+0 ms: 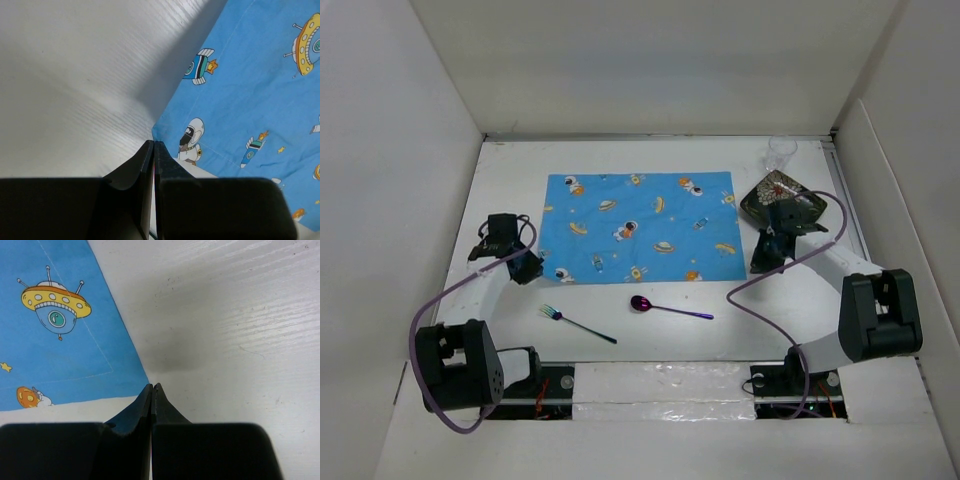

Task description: Set the dinner table for one person

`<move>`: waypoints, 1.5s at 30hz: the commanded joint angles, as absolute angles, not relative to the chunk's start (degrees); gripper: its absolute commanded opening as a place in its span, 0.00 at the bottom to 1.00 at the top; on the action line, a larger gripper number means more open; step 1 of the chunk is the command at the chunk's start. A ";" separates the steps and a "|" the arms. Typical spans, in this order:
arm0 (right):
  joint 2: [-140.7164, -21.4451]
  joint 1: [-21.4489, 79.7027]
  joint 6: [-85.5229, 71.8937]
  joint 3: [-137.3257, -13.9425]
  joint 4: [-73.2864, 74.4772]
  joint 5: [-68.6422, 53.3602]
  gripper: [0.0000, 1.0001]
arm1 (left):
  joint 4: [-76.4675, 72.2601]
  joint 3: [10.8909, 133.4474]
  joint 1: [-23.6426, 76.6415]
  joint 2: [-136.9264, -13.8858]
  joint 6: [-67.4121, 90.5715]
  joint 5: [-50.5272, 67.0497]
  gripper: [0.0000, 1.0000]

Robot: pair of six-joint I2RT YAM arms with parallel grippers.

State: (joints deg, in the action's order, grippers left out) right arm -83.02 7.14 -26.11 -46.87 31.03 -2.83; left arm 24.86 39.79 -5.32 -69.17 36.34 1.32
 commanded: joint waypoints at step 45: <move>-105.11 -24.70 -47.81 -60.73 10.02 -19.69 0.49 | 8.44 56.95 19.51 -66.97 28.47 15.12 0.38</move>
